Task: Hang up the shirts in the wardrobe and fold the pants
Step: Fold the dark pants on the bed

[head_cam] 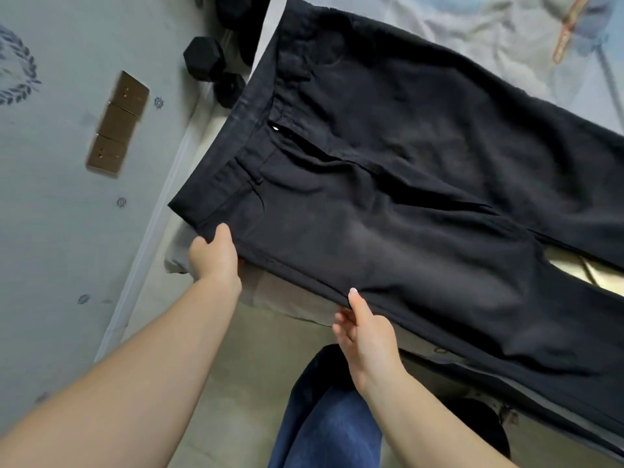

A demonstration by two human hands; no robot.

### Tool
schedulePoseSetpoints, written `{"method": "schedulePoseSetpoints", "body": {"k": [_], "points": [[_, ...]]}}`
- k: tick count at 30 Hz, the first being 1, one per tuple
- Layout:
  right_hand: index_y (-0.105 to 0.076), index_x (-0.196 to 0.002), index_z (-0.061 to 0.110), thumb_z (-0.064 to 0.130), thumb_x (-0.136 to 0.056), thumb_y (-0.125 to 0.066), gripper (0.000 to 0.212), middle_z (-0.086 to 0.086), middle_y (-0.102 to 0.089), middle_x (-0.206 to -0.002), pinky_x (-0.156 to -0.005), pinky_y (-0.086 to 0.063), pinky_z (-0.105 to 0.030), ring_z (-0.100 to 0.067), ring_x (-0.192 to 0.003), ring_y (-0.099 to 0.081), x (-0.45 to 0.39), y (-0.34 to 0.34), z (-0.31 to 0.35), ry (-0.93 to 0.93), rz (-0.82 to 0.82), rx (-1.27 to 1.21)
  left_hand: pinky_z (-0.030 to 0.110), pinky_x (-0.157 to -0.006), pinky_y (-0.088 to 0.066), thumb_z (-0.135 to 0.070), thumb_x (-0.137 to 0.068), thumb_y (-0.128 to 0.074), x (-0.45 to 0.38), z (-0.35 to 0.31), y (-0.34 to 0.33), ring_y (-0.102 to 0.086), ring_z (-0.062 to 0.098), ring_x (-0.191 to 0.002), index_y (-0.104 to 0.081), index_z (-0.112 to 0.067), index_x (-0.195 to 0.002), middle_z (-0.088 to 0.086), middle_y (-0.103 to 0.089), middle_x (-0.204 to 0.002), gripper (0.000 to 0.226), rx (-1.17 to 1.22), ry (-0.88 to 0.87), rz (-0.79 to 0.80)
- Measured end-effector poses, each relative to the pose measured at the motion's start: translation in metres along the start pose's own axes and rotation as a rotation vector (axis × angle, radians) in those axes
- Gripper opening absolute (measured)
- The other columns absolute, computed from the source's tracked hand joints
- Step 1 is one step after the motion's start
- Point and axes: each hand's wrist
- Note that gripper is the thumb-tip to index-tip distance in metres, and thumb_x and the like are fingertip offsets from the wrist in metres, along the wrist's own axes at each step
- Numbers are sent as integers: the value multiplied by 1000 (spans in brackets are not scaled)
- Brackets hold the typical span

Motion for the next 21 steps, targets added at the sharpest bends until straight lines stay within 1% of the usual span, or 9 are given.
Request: {"method": "schedulePoseSetpoints", "body": {"k": [2, 4, 5, 8, 10, 14, 15, 18, 21], "points": [[-56, -88, 5, 33, -83, -70, 31, 5, -65, -56, -79, -53, -27, -4, -54, -62, 4, 3, 1, 11, 22, 41, 41, -85, -45, -35, -79, -53, 0, 4, 12, -56, 37, -102, -54, 0, -108, 16, -60, -114, 46, -8, -39, 0], [-53, -84, 6, 29, -83, -71, 29, 3, -64, -57, -70, -54, -26, -5, -57, -64, 5, 1, 16, 69, 23, 20, 36, -75, -41, -36, -79, -52, 1, -4, 13, -53, 27, -88, -56, -6, -91, 7, -62, -97, 32, 28, -56, 24], [-54, -81, 6, 28, -83, -71, 27, 3, -64, -57, -66, -53, -25, -6, -58, -65, 4, -2, 28, 105, 15, 3, 33, -72, -43, -37, -79, -53, 4, -12, 9, -56, 23, -85, -57, -12, -86, 1, -62, -92, 26, 63, -55, 42], [-62, -79, 10, 27, -84, -70, 20, 4, -66, -60, -61, -52, -25, -9, -63, -65, 0, -16, 71, 190, -5, -36, 26, -60, -54, -27, -81, -56, 12, -46, -13, -68, 14, -80, -62, -23, -89, -5, -69, -90, 11, 273, -17, 139], [-64, -78, 13, 28, -85, -69, 17, 5, -66, -60, -60, -51, -24, -9, -66, -64, -7, -25, 103, 227, -24, -85, 24, -56, -55, -23, -83, -56, 17, -72, -34, -70, 13, -75, -62, -24, -92, -4, -71, -87, 11, 388, 2, 216], [-61, -80, 16, 29, -87, -66, 15, 3, -65, -72, -61, -49, -24, -10, -72, -64, -22, -42, 172, 332, -61, -169, 23, -54, -53, -25, -86, -56, 26, -126, -88, -70, 12, -61, -61, -21, -91, -4, -69, -62, 8, 402, -35, 381], [-60, -81, 17, 29, -87, -66, 15, 3, -65, -74, -61, -49, -24, -9, -74, -63, -26, -45, 190, 361, -67, -183, 23, -53, -53, -25, -87, -56, 26, -139, -103, -71, 12, -59, -61, -19, -91, -1, -69, -63, 9, 393, -43, 419], [-60, -80, 18, 30, -89, -64, 16, 4, -64, -78, -63, -48, -24, -9, -79, -62, -41, -56, 241, 453, -101, -193, 24, -52, -54, -26, -89, -56, 25, -173, -149, -71, 13, -59, -60, -17, -92, 4, -66, -77, 10, 327, -76, 506], [-61, -79, 18, 31, -89, -63, 17, 4, -65, -81, -67, -48, -25, -8, -81, -62, -62, -67, 285, 536, -137, -155, 27, -54, -54, -24, -90, -55, 22, -197, -190, -71, 13, -60, -58, -14, -93, 4, -64, -80, 10, 284, -93, 577]]}}
Point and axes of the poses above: each hand's wrist, its own x-axis away from the middle knuckle, its own y-axis out of the back of the hand, z = x × y
